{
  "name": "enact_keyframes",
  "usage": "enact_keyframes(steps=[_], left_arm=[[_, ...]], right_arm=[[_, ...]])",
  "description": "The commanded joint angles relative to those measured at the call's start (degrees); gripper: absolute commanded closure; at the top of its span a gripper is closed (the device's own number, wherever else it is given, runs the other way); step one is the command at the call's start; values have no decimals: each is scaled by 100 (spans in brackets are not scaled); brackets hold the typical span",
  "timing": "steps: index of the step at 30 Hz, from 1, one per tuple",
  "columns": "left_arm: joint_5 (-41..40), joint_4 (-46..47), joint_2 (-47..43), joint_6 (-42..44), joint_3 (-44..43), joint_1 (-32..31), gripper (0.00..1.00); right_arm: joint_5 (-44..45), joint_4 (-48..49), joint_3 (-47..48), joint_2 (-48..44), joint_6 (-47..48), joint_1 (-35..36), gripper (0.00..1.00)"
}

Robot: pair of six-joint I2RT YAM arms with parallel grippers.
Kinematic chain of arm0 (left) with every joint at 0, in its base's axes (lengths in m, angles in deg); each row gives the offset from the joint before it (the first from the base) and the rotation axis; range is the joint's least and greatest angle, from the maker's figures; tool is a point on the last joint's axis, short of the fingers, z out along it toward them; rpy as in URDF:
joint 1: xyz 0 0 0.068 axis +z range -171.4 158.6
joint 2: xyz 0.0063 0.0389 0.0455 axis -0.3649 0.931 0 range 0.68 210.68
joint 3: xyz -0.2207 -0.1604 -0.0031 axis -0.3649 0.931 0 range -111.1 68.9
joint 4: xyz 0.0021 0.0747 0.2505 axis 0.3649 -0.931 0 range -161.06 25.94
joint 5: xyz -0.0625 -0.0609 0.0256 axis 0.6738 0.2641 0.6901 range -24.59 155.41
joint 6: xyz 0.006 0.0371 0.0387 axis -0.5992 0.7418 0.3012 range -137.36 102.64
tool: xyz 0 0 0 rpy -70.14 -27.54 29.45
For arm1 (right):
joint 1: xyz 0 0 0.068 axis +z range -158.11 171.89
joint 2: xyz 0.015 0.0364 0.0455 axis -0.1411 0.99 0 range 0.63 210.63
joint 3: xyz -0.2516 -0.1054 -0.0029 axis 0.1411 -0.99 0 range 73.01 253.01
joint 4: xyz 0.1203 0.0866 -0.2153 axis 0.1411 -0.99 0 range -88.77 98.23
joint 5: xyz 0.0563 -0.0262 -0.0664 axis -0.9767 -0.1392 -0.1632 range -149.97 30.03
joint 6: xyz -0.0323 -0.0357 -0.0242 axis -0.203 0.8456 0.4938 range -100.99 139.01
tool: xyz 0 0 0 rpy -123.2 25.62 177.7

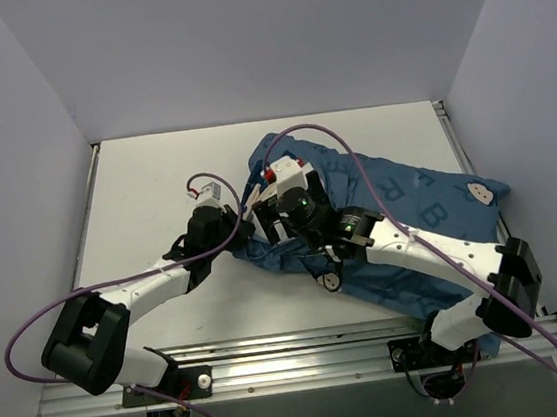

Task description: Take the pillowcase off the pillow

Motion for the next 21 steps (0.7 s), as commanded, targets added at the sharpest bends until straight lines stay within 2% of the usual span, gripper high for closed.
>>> enact_keyframes(steps=[1,5,9,14,15,16,18,19,21], left_arm=[[-13,23,-228,19,31,-113,92],[-57,5,-307,-16,137,-130,92],[-101,-30,-386,-25,216,-130,92],[-136,-82,-465,-104,339,-139,92],[-145,-143,-500,-112,374,-139,92],[-162,-179,-536,-104,392,-139,92],[-267,-319,-667,-113,427,-139,92],[-320,-381,-729,-113,453,-130,92],[-513,-608,-930,-113,471,-130,91]], right_arm=[[460,347,0,479,205,-43,0],[5,813,-237,1085,109,-254,0],[205,1288,-527,1569,-14,-360,0],[126,1780,-1002,2087,-330,-887,2],[144,1798,-1054,2141,-357,-957,10],[214,1798,-1098,2176,-409,-1027,45],[276,1754,-1213,2168,-603,-1186,85],[232,1746,-1257,2124,-629,-1238,100],[197,1702,-1353,1922,-665,-1309,100]])
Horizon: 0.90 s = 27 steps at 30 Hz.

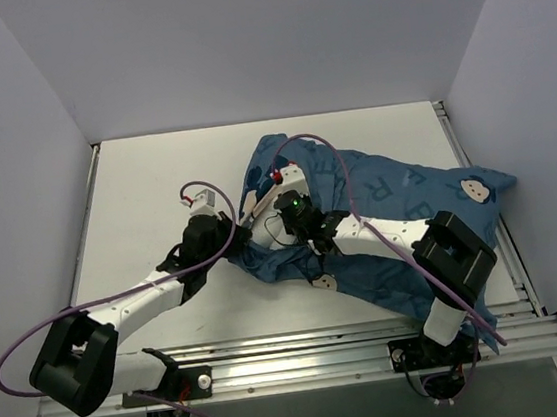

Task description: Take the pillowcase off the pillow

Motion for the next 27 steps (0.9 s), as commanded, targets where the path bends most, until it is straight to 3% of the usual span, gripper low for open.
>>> enact_keyframes(steps=[1,9,16,23,27], left_arm=[[-321,-509,-468,12,134,5,91],[-1060,-1256,-1048,100,152,14,82],[-631,-1073,-768,-233,310,-38,78],[-506,-677,-881,-822,311,-697,74],[-1032,-870,-1154,-876,56,-1495,71]], right_arm=[[223,-556,-405,20,-252,-417,100],[-426,-767,-651,-1289,-296,-751,100],[-1429,-671,-398,-2221,-401,-954,100],[-1816,-381,77,-1836,-629,-936,100],[-1921,-161,140,-1519,-778,-901,100]])
